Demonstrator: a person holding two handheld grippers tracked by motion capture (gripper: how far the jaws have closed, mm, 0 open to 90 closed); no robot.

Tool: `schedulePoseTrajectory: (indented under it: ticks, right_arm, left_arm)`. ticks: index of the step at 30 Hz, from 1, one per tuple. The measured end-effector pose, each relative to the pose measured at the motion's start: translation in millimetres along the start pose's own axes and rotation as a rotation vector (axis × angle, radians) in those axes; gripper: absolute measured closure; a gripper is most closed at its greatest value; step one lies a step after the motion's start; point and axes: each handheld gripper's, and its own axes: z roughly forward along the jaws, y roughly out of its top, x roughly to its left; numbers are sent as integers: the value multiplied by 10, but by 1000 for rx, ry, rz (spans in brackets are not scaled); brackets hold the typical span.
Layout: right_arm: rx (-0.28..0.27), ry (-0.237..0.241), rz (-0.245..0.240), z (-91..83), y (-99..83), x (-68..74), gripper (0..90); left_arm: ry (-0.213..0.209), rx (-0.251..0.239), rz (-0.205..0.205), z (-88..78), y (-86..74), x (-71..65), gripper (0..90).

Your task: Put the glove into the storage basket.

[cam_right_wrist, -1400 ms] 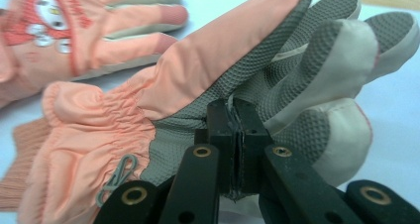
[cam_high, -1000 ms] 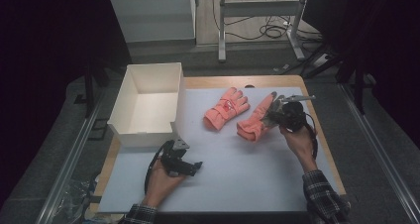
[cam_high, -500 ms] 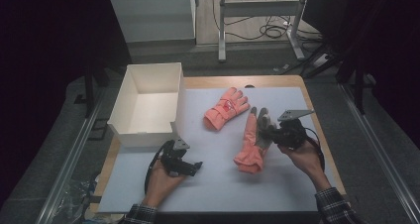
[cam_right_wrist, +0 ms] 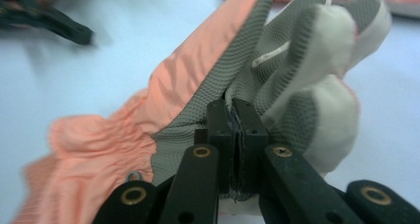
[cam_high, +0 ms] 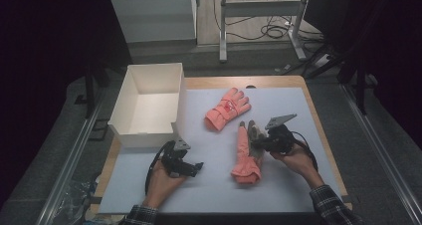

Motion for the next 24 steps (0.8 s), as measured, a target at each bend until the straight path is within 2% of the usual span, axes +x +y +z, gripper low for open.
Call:
schedulePoseTrajectory:
  ticks: [1, 3, 6, 7, 10, 13, 15, 16, 17, 18, 19, 20, 22, 24]
  right_arm:
    - [3, -22, -6, 29, -5, -9, 829]
    - [2, -37, -7, 37, -4, -10, 815]
    - [-17, -84, -6, -12, 33, -32, 772]
    - [-17, -84, -6, -12, 33, -32, 772]
    - [-30, -133, 0, -73, 114, -26, 695]
    - [-38, -150, 9, -80, 151, -30, 664]
    - [-52, -172, 29, -80, 198, -39, 626]
    - [-66, -185, 64, -71, 251, -62, 591]
    - [-66, -185, 64, -71, 251, -62, 591]
    - [-82, -195, 109, -54, 318, -98, 560]
    - [-82, -195, 109, -54, 318, -98, 560]
    - [-98, -202, 142, -30, 383, -132, 537]
    - [-105, -205, 149, -20, 408, -142, 531]
    - [-113, -204, 142, 34, 512, -175, 530]
  left_arm:
    - [0, 0, 0, 0, 0, 1, 22]
    - [-1, 0, 1, -1, 0, 1, 22]
    - [-1, 0, 0, -1, 0, 2, 22]
    - [-1, 0, 0, -1, 0, 2, 22]
    - [1, 1, 1, 0, 0, -1, 22]
    - [-1, 1, 1, -1, 0, 2, 22]
    - [-1, 1, 0, -2, 0, 3, 22]
    - [-1, 0, 0, -1, 0, 3, 22]
    - [-1, 0, 0, -1, 0, 3, 22]
    - [-1, 0, 0, -2, 0, 3, 22]
    - [-1, 0, 0, -2, 0, 3, 21]
    - [-2, -1, 0, -1, -1, 3, 22]
    - [-2, -1, -1, -1, -1, 3, 22]
    - [-2, -1, -1, -1, -1, 4, 22]
